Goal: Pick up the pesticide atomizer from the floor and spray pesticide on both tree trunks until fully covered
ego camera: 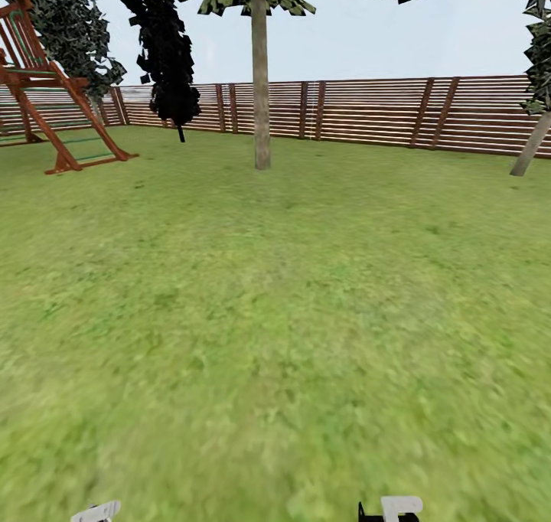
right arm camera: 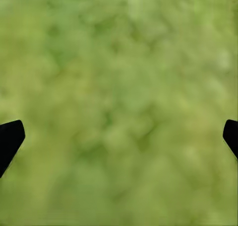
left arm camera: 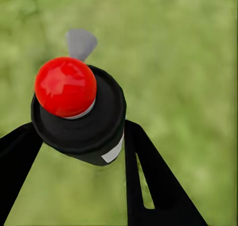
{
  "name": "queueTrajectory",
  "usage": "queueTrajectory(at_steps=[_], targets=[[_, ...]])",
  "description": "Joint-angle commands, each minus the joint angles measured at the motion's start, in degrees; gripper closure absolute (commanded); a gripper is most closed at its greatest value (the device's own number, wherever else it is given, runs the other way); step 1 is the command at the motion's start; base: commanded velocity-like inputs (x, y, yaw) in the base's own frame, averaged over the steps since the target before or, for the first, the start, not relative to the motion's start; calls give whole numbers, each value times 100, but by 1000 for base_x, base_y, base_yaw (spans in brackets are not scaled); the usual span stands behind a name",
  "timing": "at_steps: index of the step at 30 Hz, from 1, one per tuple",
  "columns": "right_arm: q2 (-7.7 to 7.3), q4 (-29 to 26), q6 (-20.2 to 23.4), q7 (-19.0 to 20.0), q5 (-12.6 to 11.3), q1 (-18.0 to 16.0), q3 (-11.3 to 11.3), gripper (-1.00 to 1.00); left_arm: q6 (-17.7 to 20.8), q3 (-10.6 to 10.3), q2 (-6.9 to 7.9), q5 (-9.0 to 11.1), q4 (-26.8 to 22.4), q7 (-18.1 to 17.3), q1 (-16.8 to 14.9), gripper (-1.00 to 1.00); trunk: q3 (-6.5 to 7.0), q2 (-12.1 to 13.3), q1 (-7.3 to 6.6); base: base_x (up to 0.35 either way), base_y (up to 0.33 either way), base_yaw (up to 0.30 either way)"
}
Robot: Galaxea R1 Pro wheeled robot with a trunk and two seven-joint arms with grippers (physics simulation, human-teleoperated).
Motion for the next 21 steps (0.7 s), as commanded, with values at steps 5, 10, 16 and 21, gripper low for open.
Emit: queueTrajectory(at_steps=[5, 10, 16, 21], targets=[[0, 0, -3, 0, 3, -1, 0, -100, -4, 2, 0, 1, -1, 0, 0, 100, 0, 0, 0, 341, 0, 0], [0, 0, -1, 7, 5, -3, 0, -100, 0, 3, 0, 1, 0, 0, 0, 100, 0, 0, 0, 341, 0, 0], [0, 0, 1, 7, 5, -4, 0, -100, 3, 3, 0, 1, 0, 0, 0, 100, 0, 0, 0, 341, 0, 0], [0, 0, 3, 6, 5, -6, 0, -100, 3, 6, 0, 1, 0, 0, 0, 100, 0, 0, 0, 341, 0, 0]])
